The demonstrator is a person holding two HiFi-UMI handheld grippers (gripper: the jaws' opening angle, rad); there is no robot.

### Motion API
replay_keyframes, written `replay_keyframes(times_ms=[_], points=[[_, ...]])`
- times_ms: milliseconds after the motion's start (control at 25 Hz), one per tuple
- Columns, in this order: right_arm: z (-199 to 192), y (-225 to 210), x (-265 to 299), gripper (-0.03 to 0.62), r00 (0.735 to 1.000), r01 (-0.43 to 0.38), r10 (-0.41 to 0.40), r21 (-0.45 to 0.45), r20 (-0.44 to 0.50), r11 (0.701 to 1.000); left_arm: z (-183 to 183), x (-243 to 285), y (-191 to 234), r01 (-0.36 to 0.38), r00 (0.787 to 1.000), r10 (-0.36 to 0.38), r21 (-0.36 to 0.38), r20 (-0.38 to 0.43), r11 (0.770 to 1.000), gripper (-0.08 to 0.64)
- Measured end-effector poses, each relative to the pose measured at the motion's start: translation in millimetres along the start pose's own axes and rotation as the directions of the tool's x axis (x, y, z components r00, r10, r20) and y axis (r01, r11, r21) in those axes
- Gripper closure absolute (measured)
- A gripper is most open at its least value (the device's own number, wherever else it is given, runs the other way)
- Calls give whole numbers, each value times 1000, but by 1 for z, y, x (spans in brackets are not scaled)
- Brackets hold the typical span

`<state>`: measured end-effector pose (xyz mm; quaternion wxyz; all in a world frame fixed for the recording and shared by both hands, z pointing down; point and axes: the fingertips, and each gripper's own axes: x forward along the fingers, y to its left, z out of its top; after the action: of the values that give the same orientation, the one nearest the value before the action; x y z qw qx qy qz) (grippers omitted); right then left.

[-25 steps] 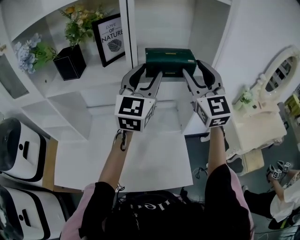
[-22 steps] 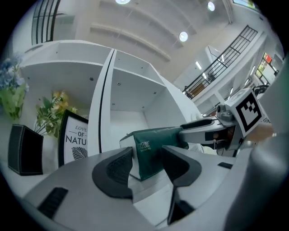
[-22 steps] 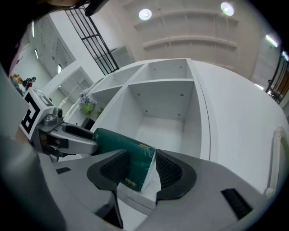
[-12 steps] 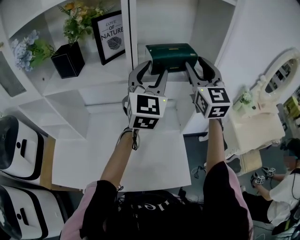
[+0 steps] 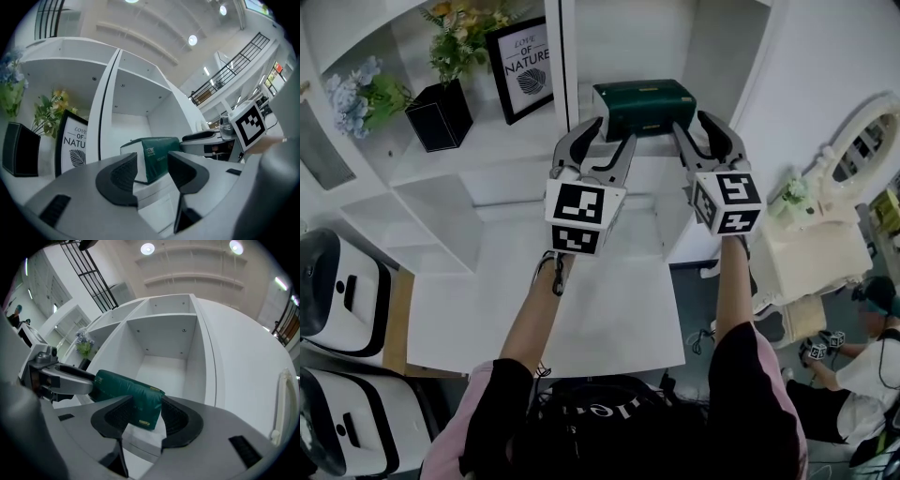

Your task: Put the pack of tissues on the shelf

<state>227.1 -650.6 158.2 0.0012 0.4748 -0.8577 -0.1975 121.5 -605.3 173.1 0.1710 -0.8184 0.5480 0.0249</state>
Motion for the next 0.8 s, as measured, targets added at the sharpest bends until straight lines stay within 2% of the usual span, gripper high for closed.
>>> replay_keyframes(times_ms=[360, 800], points=[[6, 41, -31, 380, 999, -44, 44, 2, 9, 999, -12, -55, -11, 56, 998, -56, 5, 0, 998, 354], [-19, 128, -71, 380, 993, -82, 87, 61, -83, 995, -57, -151, -13, 139, 988, -144, -78, -61, 987, 354]])
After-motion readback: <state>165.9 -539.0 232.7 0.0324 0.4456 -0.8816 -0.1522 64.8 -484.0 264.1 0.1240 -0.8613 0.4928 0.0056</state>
